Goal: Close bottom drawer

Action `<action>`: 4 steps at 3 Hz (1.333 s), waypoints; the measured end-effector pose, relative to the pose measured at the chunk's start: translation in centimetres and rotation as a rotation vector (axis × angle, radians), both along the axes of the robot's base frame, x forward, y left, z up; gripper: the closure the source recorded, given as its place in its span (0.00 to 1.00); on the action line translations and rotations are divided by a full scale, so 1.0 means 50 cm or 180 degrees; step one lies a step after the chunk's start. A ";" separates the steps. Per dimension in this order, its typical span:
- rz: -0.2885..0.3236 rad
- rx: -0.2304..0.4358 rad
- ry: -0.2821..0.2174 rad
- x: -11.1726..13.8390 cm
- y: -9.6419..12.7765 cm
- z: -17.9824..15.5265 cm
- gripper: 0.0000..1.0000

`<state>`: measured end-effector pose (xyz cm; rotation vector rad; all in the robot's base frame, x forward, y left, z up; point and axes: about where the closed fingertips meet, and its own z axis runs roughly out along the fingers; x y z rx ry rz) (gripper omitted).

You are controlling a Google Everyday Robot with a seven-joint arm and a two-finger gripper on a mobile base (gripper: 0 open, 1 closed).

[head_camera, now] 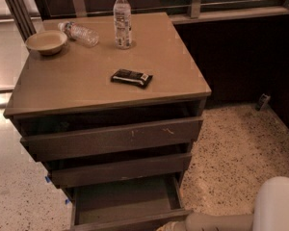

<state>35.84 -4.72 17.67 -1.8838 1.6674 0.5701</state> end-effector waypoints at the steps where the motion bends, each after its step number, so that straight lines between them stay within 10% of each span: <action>1: -0.0034 -0.0147 -0.0376 0.037 -0.002 0.007 1.00; 4: -0.0300 -0.0252 -0.1138 0.137 -0.036 0.006 1.00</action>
Offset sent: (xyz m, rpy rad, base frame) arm 0.0600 -0.0189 0.0119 -0.1053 -0.3528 -0.0885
